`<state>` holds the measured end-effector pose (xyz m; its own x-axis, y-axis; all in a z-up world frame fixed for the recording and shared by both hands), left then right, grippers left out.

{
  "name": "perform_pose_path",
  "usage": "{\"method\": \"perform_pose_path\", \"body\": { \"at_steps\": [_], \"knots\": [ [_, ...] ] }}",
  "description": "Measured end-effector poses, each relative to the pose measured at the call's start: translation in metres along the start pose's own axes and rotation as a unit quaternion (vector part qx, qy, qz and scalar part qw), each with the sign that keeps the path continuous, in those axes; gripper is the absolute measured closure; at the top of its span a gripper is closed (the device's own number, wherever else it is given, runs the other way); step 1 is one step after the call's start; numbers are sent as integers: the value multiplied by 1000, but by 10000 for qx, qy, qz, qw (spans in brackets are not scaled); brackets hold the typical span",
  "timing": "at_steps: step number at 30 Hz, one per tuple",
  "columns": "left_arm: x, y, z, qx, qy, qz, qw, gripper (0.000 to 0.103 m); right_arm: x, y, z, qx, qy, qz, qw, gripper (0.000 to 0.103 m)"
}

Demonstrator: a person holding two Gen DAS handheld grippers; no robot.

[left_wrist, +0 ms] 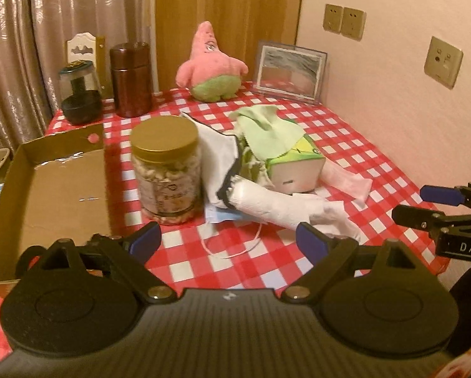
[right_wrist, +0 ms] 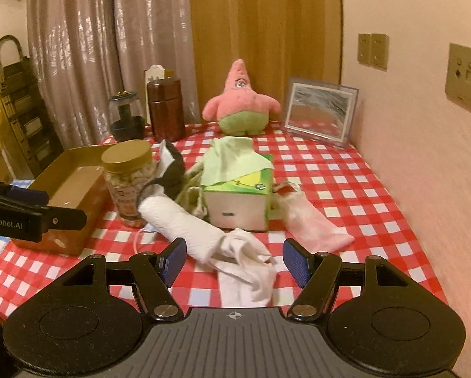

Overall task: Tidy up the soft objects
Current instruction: 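Move both open tools back toward the white items on the table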

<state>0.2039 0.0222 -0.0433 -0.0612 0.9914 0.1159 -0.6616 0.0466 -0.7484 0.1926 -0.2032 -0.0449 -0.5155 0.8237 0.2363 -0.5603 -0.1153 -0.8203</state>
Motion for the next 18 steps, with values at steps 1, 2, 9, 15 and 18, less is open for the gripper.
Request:
{"method": "perform_pose_path", "body": {
  "at_steps": [1,2,9,15,18],
  "knots": [
    [-3,0,-3,8,10,-12,10000,12,-5,1,0,-7,28,-19,10000,35],
    [-6,0,-6,21,29,-18,10000,12,-9,1,0,-11,62,-53,10000,35],
    [-22,3,-24,13,178,-105,9998,12,-28,8,-3,79,231,-163,9996,35],
    [-41,9,-40,-27,417,-260,9988,12,-36,19,-8,196,319,4,9993,35],
    [-46,13,-48,48,472,-173,9987,12,-44,25,-16,297,321,43,9990,35]
  ]
}}
Point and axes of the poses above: each gripper's, at about its wrist camera, not at the fingertips, and z roughly against the way its jaws point, x to its left, y to its underside, the point moved 8 cm from there along -z, roughly the way its jaws point, and after that the axes turned 14 degrees about -y, right-handed, at the moved point
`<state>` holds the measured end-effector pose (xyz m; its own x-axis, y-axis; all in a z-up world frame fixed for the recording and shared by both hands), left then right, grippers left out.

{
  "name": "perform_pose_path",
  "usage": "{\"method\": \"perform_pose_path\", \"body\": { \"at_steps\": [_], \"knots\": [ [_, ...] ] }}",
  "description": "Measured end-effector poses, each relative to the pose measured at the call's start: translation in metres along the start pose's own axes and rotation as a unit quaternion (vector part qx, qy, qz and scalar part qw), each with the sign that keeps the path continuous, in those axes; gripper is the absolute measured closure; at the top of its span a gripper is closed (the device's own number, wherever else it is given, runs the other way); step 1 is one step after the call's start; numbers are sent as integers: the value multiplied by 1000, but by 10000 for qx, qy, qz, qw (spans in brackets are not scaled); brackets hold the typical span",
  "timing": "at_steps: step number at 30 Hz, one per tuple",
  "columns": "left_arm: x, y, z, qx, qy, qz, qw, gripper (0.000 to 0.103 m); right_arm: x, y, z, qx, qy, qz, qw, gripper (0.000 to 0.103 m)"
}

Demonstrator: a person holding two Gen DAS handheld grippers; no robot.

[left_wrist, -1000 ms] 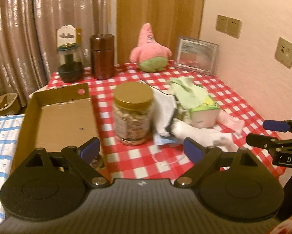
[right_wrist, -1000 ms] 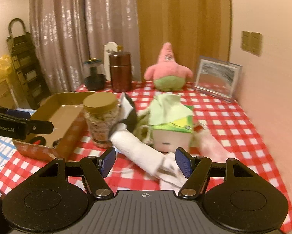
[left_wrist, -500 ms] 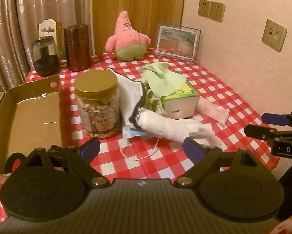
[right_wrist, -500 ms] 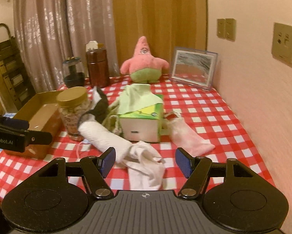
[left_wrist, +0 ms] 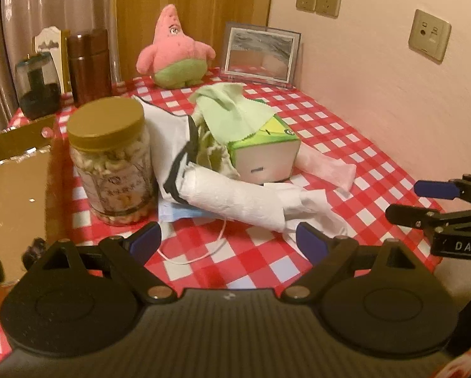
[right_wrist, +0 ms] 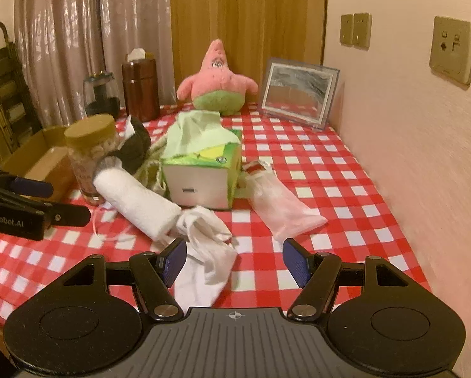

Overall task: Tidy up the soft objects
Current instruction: 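Move both open tools back toward the white items on the table, then grasp the white paper towel roll with the left tool while the right tool grasps the white cloth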

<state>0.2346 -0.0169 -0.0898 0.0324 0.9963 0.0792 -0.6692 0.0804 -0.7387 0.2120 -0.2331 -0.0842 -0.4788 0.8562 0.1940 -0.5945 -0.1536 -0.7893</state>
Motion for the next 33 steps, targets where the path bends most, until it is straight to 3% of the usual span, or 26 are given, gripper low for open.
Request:
{"method": "perform_pose_path", "body": {
  "at_steps": [8,11,14,16,17,20,24,27,30,33],
  "knots": [
    [-5,4,-16,84,-78,87,9999,14,-11,10,-29,289,-218,202,9991,36],
    [-10,3,-18,-47,-214,-443,9988,17,-12,10,-39,389,-332,258,9984,36],
    [-22,5,-19,-270,-309,-1458,9885,18,-11,10,-45,478,-410,341,9974,36],
    [-32,9,-19,-520,-404,-2334,9701,18,-10,9,-47,545,-442,446,9965,36],
    [-35,12,-20,-650,-479,-2785,9570,19,-10,9,-49,576,-456,508,9960,36],
    [-43,23,-23,-1043,-740,-4078,9041,20,-5,10,-54,742,-546,773,9927,36],
    [-51,39,-31,-1396,-814,-5454,8225,23,4,15,-64,1050,-645,1464,9815,36],
    [-54,45,-40,-1550,-776,-6066,7759,26,10,18,-71,1293,-717,2025,9681,36],
    [-58,47,-52,-1604,-747,-6425,7456,29,9,20,-80,1503,-756,2454,9547,36],
    [-61,47,-62,-1639,-707,-6604,7294,35,6,21,-90,1663,-775,2714,9448,36]
  ]
}}
Point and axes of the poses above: each gripper's, at about its wrist camera, not at the fingertips, and z roughly against the way its jaws point, x to its left, y to its underside, the point moved 8 cm from there along -z, roughly the way its jaws point, and after that the axes turned 14 degrees about -y, right-handed, at the moved point
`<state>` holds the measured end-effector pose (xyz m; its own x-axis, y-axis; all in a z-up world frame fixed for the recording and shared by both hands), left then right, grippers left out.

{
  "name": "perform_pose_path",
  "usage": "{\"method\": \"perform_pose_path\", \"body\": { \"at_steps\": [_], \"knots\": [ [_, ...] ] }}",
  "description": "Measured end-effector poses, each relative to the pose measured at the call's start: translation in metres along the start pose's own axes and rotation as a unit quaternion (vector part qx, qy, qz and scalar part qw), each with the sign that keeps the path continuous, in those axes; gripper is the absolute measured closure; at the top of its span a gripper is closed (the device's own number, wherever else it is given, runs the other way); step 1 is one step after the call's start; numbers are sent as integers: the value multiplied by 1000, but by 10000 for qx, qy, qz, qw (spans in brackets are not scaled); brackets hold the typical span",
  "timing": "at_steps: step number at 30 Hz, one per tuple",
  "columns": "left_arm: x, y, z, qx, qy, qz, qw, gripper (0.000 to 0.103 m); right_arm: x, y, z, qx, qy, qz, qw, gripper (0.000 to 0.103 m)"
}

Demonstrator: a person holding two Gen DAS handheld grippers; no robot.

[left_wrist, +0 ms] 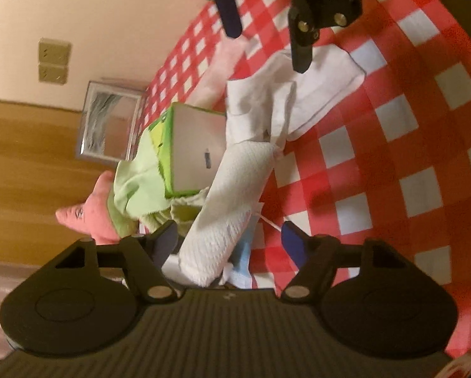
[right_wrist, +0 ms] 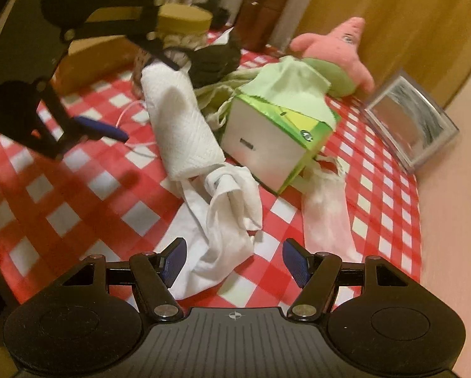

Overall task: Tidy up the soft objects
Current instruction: 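Grasp the white paper towel roll with the left tool while the right tool grasps the white cloth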

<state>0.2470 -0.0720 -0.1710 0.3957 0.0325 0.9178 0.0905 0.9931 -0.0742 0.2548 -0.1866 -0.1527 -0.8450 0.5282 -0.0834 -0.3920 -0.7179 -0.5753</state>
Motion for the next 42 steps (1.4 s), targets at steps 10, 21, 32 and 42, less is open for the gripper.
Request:
{"method": "perform_pose_path", "body": {
  "at_steps": [10,21,32,42],
  "knots": [
    [-2,-4,-16,-16,13,-152,9999,65,6,0,-14,302,-71,933,9952,36],
    [29,-5,-7,109,129,1000,9948,81,12,11,-6,618,-170,1351,9888,35],
    [74,-4,23,467,255,2947,9541,81,17,15,-27,826,-48,2148,9731,35],
    [77,14,37,886,326,4090,9076,81,3,-9,-48,571,13,2180,9743,30]
  ]
}}
Point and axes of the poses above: each gripper's, at about its wrist camera, not at the fingertips, and z roughly against the way its jaws point, x to its left, y to its underside, the point moved 8 cm from there along -z, roughly the way its jaws point, and after that the axes turned 14 degrees about -y, right-handed, at the moved point
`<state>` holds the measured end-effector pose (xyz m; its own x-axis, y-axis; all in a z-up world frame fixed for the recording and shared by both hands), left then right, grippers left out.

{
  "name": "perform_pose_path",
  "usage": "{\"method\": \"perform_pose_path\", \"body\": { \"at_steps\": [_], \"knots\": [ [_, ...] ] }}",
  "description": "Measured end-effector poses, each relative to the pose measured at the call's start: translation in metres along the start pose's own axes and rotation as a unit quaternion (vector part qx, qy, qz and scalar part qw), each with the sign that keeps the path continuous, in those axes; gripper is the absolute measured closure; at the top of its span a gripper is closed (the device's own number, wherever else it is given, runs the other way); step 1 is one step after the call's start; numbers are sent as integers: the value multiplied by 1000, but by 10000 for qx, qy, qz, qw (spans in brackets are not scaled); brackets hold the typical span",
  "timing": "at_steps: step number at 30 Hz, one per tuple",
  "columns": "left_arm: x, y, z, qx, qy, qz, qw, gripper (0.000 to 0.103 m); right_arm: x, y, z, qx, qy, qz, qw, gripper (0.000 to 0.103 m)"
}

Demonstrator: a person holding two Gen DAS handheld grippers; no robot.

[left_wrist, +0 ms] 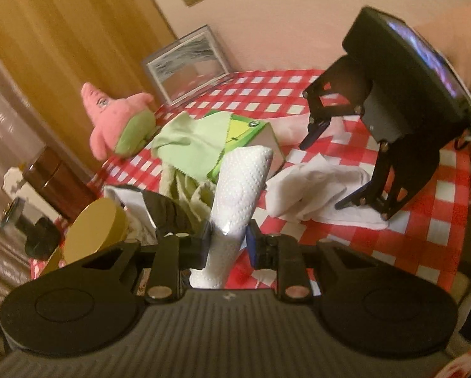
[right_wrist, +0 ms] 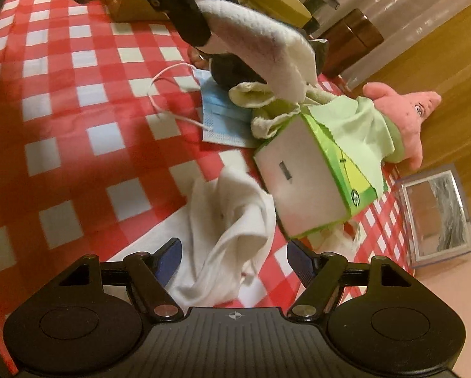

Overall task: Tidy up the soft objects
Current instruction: 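Grasp the white paper towel roll with the left tool while the right tool grasps the white cloth, then lift and carry the paper towel roll and white cloth over the cardboard box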

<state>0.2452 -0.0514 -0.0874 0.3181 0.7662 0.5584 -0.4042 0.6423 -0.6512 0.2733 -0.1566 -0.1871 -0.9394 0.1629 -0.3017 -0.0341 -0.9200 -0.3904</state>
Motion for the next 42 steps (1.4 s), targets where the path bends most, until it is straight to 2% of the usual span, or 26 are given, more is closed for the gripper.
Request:
{"method": "perform_pose_path", "body": {
  "at_steps": [2,4,7,8,14,19,28,33,42],
  "knots": [
    [2,0,1,50,10,151,9999,81,-2,-3,-2,-10,9,-1,10000,38],
    [2,0,3,61,52,226,9997,81,-3,-3,-4,38,-48,-43,10000,74],
    [-1,-1,7,62,106,304,9995,81,-1,-4,-4,42,-24,-131,9999,91],
    [-1,-2,8,62,129,350,9993,81,0,-5,-1,5,-13,-197,9998,93],
    [-11,-6,24,-41,220,489,9986,81,-1,-5,21,-197,173,-744,9969,95],
    [-14,-3,32,78,230,636,9977,81,-5,-8,45,-473,266,-1456,9879,95],
    [2,5,44,466,25,1165,9921,81,-4,-20,93,-1011,334,-2689,9573,95],
    [13,7,56,565,-68,1368,9890,81,4,-29,116,-1189,349,-2855,9503,95],
    [29,14,77,689,-175,1580,9849,81,20,-51,142,-1319,382,-2601,9558,95]
  ]
}}
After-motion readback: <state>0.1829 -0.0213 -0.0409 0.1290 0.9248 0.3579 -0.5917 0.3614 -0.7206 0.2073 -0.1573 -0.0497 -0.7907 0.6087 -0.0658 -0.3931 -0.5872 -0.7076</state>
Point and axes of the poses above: each gripper's, at about its wrist camera, not at the fingertips, and z roughly against the way its jaws point, x to its left, y to its underside, the point moved 8 cm from there along -z, roughly the way its jaws point, and after that the axes turned 14 degrees about -y, right-handed, at the moved point
